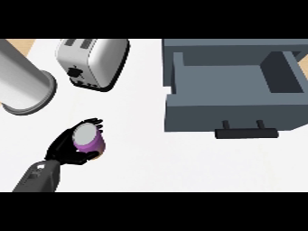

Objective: Pick up the can, place it into the drawer and close the drawer

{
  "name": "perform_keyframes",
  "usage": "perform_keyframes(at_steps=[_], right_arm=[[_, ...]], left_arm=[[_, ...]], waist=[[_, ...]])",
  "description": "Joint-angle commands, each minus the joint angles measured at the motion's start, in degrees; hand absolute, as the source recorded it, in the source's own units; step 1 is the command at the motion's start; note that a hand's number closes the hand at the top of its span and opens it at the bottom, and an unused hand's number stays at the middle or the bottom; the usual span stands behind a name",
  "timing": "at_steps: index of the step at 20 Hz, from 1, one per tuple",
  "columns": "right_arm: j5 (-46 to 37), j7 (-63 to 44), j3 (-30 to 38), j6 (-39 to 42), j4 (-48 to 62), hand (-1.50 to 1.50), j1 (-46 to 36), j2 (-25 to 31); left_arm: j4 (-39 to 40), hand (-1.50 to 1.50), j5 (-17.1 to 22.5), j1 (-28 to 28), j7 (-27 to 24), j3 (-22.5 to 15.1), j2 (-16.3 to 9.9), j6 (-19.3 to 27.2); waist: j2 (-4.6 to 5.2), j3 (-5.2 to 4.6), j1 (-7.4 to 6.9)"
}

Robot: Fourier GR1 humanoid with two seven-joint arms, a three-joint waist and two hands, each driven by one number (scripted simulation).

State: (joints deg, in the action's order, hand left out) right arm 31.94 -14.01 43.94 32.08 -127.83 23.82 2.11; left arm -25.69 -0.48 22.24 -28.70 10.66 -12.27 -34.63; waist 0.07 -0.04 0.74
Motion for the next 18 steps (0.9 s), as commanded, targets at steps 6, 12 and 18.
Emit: perform_keyframes(at_steps=[6,12,18], right_arm=[[0.38,-1.32,-0.42,0.2,0.3,-1.5,0.11,-1.28],[0.12,0.98,1.97,0.91,1.32,-1.5,0.58,-1.93],[0.78,-1.58,0.44,-2.15,-2.61,-1.5,1.67,-1.65]], left_arm=[[-3.53,1.5,2.13,-1.19,0.25,-1.92,2.25,-9.0],[-14.24,1.5,5.76,-2.05,6.54,-3.53,4.48,-11.98],[-13.58,1.5,13.65,0.69,4.61,11.06,7.37,15.02]], waist=[[-0.16,0.04,-0.56],[-0.48,0.13,-1.22],[-0.43,0.05,-1.62]])
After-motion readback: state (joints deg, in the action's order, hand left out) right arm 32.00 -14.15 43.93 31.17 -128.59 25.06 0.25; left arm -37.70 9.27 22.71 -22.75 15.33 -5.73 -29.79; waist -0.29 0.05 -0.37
